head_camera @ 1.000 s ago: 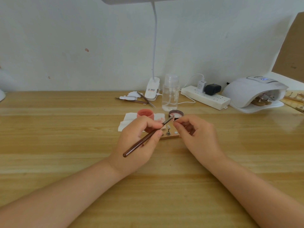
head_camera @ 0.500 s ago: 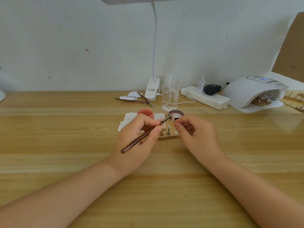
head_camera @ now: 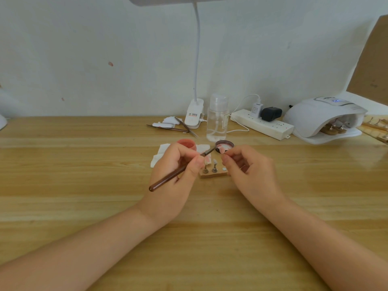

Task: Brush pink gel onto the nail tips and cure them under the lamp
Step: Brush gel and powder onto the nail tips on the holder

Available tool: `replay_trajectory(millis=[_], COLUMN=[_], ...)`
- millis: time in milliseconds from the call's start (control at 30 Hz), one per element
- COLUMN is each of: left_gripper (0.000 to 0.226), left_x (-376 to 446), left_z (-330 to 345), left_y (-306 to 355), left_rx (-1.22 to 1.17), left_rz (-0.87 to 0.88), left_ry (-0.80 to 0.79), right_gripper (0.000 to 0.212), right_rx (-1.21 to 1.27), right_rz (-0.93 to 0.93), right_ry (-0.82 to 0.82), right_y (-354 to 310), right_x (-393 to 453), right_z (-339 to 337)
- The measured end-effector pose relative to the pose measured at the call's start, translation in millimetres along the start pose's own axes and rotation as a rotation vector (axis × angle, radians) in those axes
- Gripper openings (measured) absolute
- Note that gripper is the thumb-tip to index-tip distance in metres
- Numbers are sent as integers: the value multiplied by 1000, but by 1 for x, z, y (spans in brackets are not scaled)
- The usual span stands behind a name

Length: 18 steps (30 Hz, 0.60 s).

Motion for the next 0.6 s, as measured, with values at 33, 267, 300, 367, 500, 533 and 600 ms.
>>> replay_trajectory(millis=[33,267,300,367,500,533,600], left_gripper=[5,11,12,12,10,8,6], left_x=[1,0,-1,-3,-2,-1,1], left_z=[0,2,2,2,0,0,1], left_y=[0,2,4,5,3,0,-5], left_rx=[-7,24,18,13,-7,-34,-69], left_rz=[-6,17,36,68,70,42,-8], left_ry=[4,-41,-48,-52,-30,-31,-34], right_gripper=[24,18,16,14,12,11,11], right_rx=[-2,-12,-16,-27,-11,-10,-13], right_rz=[-6,-6,-4,5,14,13,8], right_ry=[-2,-24,-27,-33,-28,-27,-30], right_y=[0,0,0,0,0,0,0], right_x=[0,0,0,1,0,0,0], right_z=[0,0,0,0,0,0,0])
Point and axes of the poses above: each hand's wrist, its own x-axis towards the middle knuckle, its own z-axis out of the palm, y = z × x, the point moved 5 cm from there along x, towards the middle knuckle, and after that the axes turned 11 degrees about -z, right-handed, at the moved point
